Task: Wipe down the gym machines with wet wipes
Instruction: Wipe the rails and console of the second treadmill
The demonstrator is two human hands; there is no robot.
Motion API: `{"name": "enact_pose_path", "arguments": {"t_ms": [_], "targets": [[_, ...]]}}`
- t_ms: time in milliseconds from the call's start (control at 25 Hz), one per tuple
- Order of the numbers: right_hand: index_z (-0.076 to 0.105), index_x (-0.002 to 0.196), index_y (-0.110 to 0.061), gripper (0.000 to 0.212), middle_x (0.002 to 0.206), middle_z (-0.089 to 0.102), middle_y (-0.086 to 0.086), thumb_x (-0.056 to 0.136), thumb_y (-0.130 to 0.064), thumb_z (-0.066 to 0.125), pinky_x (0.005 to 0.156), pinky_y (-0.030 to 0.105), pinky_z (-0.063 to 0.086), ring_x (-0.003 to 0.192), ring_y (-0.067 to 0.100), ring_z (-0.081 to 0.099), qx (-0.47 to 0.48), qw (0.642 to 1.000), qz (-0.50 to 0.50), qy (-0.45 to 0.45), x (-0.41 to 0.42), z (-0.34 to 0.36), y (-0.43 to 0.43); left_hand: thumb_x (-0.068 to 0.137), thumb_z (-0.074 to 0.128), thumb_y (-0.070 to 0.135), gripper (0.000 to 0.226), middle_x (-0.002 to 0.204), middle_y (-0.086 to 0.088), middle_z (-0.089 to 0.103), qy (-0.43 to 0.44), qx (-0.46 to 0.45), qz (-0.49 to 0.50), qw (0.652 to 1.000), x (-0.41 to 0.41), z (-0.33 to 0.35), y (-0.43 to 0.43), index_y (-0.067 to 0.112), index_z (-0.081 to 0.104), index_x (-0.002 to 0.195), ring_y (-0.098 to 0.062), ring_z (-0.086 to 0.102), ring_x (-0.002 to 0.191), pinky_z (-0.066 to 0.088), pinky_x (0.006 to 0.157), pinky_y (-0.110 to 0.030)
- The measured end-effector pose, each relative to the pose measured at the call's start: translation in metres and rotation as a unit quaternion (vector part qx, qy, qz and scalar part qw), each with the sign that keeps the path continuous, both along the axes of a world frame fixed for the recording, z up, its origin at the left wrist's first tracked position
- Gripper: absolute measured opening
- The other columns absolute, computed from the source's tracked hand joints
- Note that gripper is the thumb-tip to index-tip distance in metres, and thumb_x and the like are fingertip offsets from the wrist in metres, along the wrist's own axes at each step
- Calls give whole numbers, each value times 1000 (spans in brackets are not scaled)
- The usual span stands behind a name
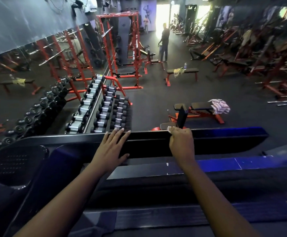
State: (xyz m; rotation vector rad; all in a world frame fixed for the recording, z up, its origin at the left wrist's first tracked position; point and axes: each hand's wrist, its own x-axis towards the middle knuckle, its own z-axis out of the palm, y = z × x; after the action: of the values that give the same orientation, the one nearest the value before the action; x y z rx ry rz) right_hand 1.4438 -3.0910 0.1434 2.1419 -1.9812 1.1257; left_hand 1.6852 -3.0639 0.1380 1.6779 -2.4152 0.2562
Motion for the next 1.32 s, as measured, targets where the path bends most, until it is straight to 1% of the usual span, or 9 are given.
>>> {"name": "enact_pose_path", "arguments": {"t_ms": [240, 440, 560, 640, 800, 920, 1000, 1080, 1320], "targets": [[66, 110, -4, 33, 107, 67, 14, 86, 2, 44, 83, 39, 47, 94, 33, 53, 20, 980, 184, 77, 87, 15, 5, 68, 81, 36, 89, 138, -18, 50, 4, -20, -13, 1000, 4, -7, 0, 10, 39, 143, -39, 45, 129, 35, 105, -53], [72, 99, -7, 31, 97, 71, 9, 80, 4, 50, 77, 36, 48, 87, 30, 54, 18, 991, 97, 87, 42, 5, -11, 64, 83, 37, 90, 134, -16, 53, 5, -22, -15, 1000, 4, -6, -1, 12, 43, 141, -38, 49, 126, 39, 101, -53], [74, 92, -5, 29, 88, 73, 9, 73, 10, 59, 73, 33, 50, 78, 30, 56, -12, 999, 11, 50, -4, 0, -11, 68, 80, 37, 87, 138, -15, 51, 16, -21, -7, 1000, 3, -8, -2, 13, 42, 143, -37, 45, 130, 36, 105, -52], [73, 97, -5, 29, 95, 72, 9, 79, 8, 55, 78, 34, 47, 84, 30, 55, 14, 999, -44, 10, -19, 4, -11, 70, 78, 38, 85, 139, -15, 49, 17, -20, -4, 1000, 3, -7, -2, 14, 41, 143, -37, 43, 131, 35, 107, -52], [74, 93, -6, 31, 89, 73, 7, 70, 10, 60, 72, 31, 54, 76, 28, 61, -35, 997, 71, -16, 49, 1, 14, 76, 65, 45, 79, 140, -15, 49, 16, -10, 1, 1000, 3, -7, -4, 14, 40, 143, -36, 41, 133, 32, 107, -52], [70, 107, -10, 38, 100, 70, 1, 71, 3, 69, 69, 27, 55, 74, 22, 59, -58, 990, 128, 5, 80, -14, 34, 84, 53, 52, 77, 150, -14, 35, 35, -3, 7, 999, -3, -7, -4, 17, 29, 148, -33, 27, 141, 18, 114, -48], [67, 114, -11, 46, 108, 68, 0, 70, 3, 72, 70, 26, 52, 75, 19, 58, -54, 993, 107, 2, 59, -21, 32, 86, 50, 55, 78, 153, -13, 28, 52, 0, 12, 999, -11, -5, -7, 19, 23, 150, -30, 21, 144, 11, 117, -43], [65, 116, -11, 47, 112, 67, -1, 72, 3, 72, 70, 26, 51, 76, 18, 56, -39, 997, 65, 5, 29, -24, 30, 83, 38, 60, 79, 150, -15, 34, 48, -21, -18, 998, -25, 0, -11, 18, 29, 149, -32, 27, 142, 13, 115, -43], [66, 113, -4, 37, 109, 69, 5, 77, 7, 65, 70, 28, 50, 77, 22, 54, -27, 999, -29, -1, -48, -19, 27, 78, 22, 68, 86, 154, -8, 28, 32, 24, -83, 996, -66, 2, -39, 22, 21, 151, -27, 20, 145, 12, 117, -44]]}}
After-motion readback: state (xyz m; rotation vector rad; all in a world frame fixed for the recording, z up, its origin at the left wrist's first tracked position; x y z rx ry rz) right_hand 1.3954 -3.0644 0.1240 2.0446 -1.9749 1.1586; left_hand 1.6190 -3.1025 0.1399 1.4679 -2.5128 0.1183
